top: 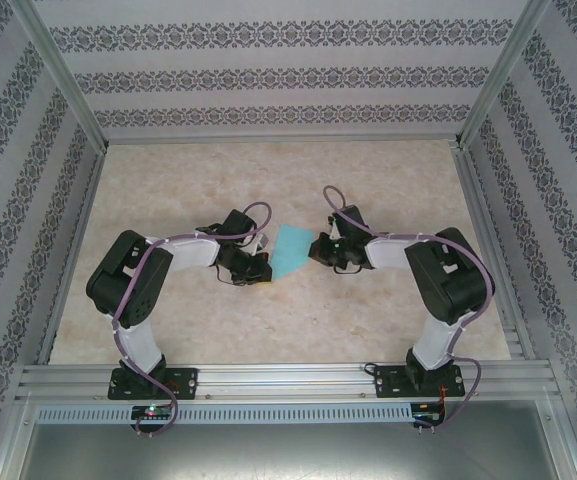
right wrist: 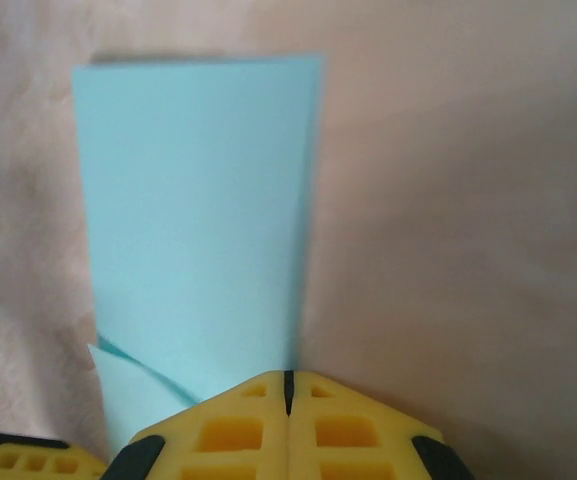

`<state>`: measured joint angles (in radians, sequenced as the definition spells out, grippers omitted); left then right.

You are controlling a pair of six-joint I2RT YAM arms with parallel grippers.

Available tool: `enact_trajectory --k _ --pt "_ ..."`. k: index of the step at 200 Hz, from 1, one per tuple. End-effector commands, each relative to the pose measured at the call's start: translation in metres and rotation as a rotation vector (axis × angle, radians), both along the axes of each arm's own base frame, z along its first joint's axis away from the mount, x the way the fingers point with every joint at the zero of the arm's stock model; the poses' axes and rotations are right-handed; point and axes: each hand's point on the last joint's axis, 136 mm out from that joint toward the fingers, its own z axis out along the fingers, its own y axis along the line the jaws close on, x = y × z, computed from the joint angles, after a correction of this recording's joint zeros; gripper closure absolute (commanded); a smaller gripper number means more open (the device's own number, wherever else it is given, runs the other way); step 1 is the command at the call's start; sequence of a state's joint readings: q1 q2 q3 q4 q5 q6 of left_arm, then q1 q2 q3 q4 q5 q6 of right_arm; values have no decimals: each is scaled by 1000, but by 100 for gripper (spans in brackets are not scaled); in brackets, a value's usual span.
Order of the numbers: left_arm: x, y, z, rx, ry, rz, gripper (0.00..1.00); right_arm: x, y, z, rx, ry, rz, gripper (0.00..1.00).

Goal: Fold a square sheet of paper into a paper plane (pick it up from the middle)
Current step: Third fold the triangle at the center of the table, then fourth fold the wing at the center of the table.

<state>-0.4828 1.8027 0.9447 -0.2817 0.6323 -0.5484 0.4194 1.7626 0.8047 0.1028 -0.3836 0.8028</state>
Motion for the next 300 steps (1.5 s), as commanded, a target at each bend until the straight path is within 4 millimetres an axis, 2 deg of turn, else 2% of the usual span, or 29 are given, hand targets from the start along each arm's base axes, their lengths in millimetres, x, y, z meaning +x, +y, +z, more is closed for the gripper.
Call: enact_trajectory --k 1,15,27,50,63,72,85,112,140,160,216,261,300 --pt "-17 16 -10 59 78 7 100 -4 -24 10 -98 -43 -30 100" --pt "-8 2 9 -36 32 4 100 -5 -28 26 -86 -79 -55 100" --pt "4 -10 33 -120 -48 0 93 -8 -29 36 -68 -93 -74 95" --pt "29 -16 73 -156 -198 11 76 -11 -24 45 -2 -102 -100 71" --pt "38 -14 82 -138 -242 31 68 -13 -17 47 37 -94 -108 59" --pt "42 -11 81 -112 -250 44 66 -12 -11 48 66 -93 -109 53" --pt "43 -10 75 -93 -243 48 65 -12 -1 48 101 -89 -108 49" --pt "45 -14 62 -84 -215 54 63 -14 18 42 150 -61 -89 46" --pt "46 -20 55 -79 -206 42 68 -15 29 31 164 -22 -87 47" --pt "50 -21 49 -56 -204 45 72 -15 31 24 163 -2 -101 48" --pt "59 -8 13 75 -151 99 85 -20 37 15 162 40 -110 51" --pt "53 -2 -6 120 -96 109 87 -24 29 9 122 74 -151 52" --pt "50 5 -14 160 -73 125 88 -25 30 12 124 87 -148 52"
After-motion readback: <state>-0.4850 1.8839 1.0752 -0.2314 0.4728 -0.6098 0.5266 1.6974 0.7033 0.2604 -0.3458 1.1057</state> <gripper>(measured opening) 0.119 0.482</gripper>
